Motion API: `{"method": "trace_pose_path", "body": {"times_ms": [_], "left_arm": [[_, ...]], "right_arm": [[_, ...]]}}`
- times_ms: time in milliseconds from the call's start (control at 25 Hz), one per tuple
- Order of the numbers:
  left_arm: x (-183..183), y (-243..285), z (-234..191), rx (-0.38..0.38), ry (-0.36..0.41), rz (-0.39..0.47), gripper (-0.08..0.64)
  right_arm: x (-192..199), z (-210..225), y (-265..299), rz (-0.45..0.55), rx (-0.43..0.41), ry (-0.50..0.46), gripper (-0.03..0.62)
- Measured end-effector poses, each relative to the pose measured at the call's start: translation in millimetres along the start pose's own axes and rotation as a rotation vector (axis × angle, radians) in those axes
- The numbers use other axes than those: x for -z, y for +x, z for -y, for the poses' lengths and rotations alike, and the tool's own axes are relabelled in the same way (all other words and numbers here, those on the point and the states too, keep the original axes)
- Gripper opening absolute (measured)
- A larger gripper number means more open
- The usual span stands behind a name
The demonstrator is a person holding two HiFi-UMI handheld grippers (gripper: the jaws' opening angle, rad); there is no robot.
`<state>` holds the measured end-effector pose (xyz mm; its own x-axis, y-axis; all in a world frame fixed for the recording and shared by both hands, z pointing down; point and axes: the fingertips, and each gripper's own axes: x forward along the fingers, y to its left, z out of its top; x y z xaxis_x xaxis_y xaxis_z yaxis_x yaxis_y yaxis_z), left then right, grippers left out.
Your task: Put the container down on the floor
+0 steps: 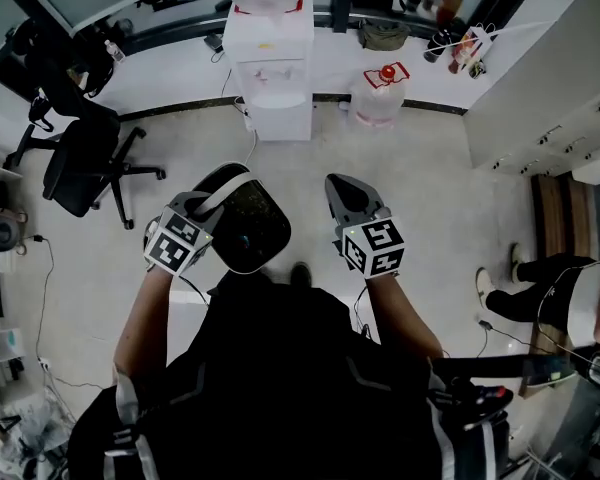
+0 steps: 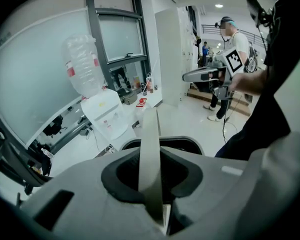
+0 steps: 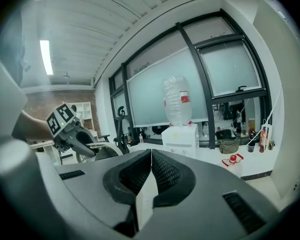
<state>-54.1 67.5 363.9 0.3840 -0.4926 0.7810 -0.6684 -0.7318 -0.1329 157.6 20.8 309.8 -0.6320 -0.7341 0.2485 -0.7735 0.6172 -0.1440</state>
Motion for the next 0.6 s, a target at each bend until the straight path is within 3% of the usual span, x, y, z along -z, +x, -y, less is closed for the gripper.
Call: {"method": "trace_pose_path", "body": {"times_ms": [360, 600], "left_arm": [[-13, 27, -36, 0.024, 0.001, 0.044, 0.078], [-13, 39, -84, 0.063, 0.018, 0.073, 0.078]], "right_arm": [[-11, 5, 38, -0.028, 0.019, -0.035, 0.009], [-27, 4, 91, -0.045, 0.054, -0.039, 0.009]]}}
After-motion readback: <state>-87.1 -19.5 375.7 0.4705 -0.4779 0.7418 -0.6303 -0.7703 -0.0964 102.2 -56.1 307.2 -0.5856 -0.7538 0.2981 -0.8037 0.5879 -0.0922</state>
